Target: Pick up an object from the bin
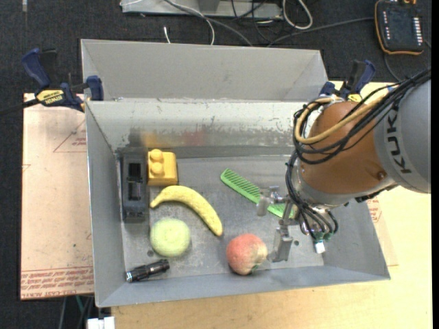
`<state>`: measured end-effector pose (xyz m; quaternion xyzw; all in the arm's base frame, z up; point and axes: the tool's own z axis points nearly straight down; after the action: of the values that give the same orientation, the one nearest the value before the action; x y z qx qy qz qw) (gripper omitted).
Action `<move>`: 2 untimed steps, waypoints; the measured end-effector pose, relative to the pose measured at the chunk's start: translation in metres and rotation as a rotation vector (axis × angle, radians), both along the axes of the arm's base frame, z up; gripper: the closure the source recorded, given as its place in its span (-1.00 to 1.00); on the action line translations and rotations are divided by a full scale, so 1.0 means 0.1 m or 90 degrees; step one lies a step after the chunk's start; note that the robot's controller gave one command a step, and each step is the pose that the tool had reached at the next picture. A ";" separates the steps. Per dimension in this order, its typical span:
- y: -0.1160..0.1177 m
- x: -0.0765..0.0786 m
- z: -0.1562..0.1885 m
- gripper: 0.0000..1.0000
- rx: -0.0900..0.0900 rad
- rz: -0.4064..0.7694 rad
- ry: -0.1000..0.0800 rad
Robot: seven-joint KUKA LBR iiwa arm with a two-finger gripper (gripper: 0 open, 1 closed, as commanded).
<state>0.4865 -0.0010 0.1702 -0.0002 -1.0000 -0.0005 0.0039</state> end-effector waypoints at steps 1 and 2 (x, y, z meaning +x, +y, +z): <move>0.00 0.02 0.04 -1.00 0.000 0.000 -0.005; 0.48 0.00 -0.99 -1.00 0.001 -0.072 -0.011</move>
Offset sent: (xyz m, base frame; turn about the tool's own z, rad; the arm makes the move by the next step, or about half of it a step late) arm -0.0032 0.0469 -0.1002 0.1135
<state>0.4865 0.0470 0.0710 -0.0564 -0.9984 -0.0019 -0.0049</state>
